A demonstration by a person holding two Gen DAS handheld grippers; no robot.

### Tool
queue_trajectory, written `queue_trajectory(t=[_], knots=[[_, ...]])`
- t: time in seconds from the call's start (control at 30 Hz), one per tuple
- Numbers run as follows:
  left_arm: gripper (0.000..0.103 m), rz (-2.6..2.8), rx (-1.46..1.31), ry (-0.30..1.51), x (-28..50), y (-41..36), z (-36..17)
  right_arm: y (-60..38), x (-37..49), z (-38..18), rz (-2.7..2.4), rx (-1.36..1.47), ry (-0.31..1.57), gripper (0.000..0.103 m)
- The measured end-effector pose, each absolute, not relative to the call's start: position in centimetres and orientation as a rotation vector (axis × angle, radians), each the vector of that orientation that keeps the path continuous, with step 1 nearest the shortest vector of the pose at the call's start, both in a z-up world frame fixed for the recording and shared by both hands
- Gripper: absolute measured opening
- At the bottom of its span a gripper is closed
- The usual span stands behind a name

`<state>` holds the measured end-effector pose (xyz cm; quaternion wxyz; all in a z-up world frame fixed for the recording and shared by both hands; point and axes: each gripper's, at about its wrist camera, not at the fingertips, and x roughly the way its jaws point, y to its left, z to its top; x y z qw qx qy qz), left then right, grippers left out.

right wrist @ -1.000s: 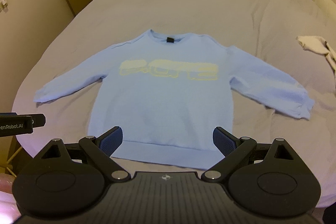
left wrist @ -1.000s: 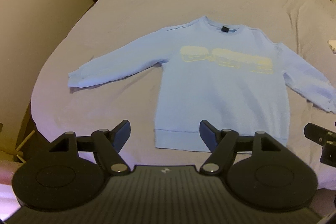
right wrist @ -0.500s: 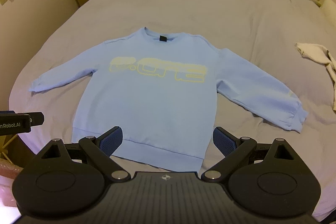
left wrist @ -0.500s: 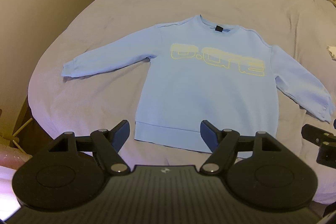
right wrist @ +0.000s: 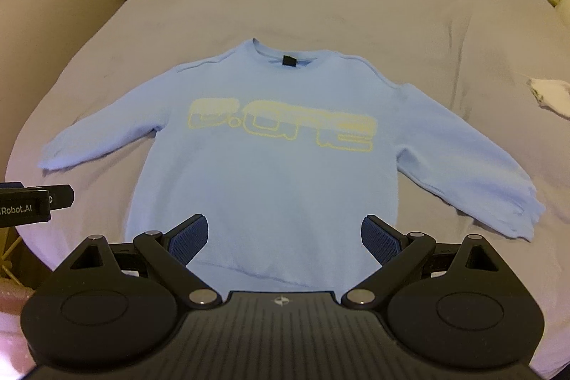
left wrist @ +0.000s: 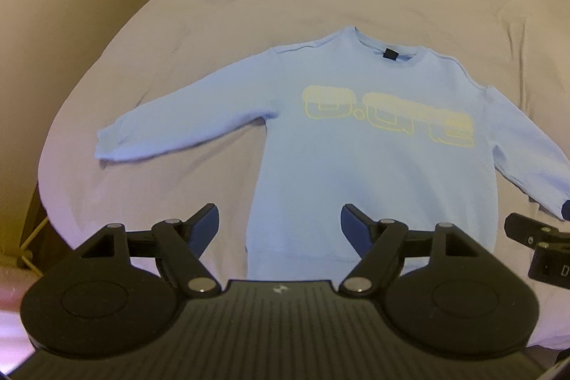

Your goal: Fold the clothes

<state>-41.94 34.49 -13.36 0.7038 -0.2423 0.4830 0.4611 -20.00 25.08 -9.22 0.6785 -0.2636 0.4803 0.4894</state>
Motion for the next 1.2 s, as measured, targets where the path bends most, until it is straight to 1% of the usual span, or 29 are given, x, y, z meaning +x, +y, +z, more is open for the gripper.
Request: queue_trajectory(t=[0.3, 0.47, 0.57, 0.63, 1.03, 1.13, 1.2], knots=[[0.075, 0.954, -0.543, 1.120, -42.3, 44.0, -15.1, 33.1, -21.4, -11.0, 1.018, -0.630, 1.131, 0.095], [0.075, 0.928, -0.563, 1.141, -42.4, 47.8, -16.5, 36.5, -22.8, -12.5, 0.981, -0.663, 1.152, 0.095], [0.077, 0.923, -0.579, 1.147, -42.6, 49.8, -17.3, 38.3, -23.5, -13.4, 0.973, -0.684, 1.157, 0.095], [0.079, 0.932, -0.596, 1.162, -42.9, 51.1, -18.6, 39.5, -23.9, -14.2, 0.971, -0.698, 1.157, 0.095], [0.079, 1.049, -0.736, 1.280, -46.4, 56.7, -28.3, 44.0, -23.9, -22.1, 0.925, -0.793, 1.205, 0.095], [0.079, 1.081, -0.792, 1.253, -48.0, 57.5, -30.6, 44.6, -23.4, -24.8, 0.917, -0.806, 1.207, 0.095], [0.079, 1.106, -0.863, 1.198, -49.9, 58.1, -31.9, 45.0, -22.9, -26.2, 0.920, -0.785, 1.205, 0.095]])
